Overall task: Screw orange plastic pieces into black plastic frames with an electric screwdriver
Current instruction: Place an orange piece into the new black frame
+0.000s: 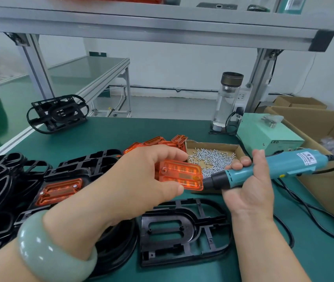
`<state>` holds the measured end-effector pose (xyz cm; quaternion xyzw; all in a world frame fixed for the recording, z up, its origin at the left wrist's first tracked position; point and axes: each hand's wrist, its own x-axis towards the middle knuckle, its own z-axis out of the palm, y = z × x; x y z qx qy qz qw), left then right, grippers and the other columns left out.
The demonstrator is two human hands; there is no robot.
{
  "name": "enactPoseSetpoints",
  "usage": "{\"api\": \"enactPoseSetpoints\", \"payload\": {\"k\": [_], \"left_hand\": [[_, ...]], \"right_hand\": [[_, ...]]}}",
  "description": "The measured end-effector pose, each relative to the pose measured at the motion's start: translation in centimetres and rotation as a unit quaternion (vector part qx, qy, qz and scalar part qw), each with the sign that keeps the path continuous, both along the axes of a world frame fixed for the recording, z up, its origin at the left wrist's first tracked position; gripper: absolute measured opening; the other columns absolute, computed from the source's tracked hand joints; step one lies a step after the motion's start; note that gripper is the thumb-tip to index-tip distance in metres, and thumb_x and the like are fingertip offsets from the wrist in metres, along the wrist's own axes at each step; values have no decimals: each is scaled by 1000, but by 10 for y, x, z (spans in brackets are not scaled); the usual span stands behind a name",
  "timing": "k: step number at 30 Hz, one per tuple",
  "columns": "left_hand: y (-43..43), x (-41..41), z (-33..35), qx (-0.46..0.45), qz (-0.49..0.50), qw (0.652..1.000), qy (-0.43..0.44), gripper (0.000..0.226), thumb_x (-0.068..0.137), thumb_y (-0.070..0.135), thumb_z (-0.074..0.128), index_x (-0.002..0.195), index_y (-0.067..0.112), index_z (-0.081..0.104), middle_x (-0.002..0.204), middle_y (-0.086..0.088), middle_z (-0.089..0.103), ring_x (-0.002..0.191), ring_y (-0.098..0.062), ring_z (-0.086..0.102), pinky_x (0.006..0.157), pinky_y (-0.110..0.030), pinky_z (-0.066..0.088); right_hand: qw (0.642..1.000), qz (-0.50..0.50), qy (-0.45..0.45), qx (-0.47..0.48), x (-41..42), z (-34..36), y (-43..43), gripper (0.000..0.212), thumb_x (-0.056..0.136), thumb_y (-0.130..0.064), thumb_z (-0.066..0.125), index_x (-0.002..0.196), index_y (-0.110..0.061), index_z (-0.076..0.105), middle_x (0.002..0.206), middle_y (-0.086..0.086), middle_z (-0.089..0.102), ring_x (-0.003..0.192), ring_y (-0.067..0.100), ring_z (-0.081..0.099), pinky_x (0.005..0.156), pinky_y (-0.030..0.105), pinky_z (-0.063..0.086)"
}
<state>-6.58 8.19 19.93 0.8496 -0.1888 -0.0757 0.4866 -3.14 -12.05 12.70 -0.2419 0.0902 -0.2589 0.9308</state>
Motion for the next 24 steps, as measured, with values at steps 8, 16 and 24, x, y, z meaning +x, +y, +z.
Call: {"api": "enactPoseSetpoints", "payload": {"k": [8, 16, 24], "left_hand": [[-3, -2, -2, -104, 20, 992, 70, 51, 56, 20, 73, 103, 28, 54, 86, 11, 73, 75, -8, 68, 71, -21, 54], [-4, 0, 1, -219, 13, 971, 98, 41, 65, 4, 61, 93, 31, 74, 72, 4, 58, 58, -7, 43, 53, -13, 39], [-6, 5, -2, -187, 57, 977, 82, 22, 78, -2, 68, 76, 19, 72, 67, 3, 63, 56, -5, 53, 53, -14, 46]], "right_hand": [[1000, -1, 1, 5, 0, 2, 1, 14, 95, -27, 60, 87, -23, 49, 59, -10, 49, 49, 5, 46, 59, 19, 44], [1000, 1, 5, -1, 0, 2, 1, 14, 95, -27, 60, 87, -23, 49, 60, -10, 48, 49, 5, 46, 63, 21, 42], [1000, 4, 7, -3, -1, 2, 1, 16, 97, -27, 59, 85, -22, 48, 59, -9, 48, 48, 5, 46, 60, 21, 43]]}}
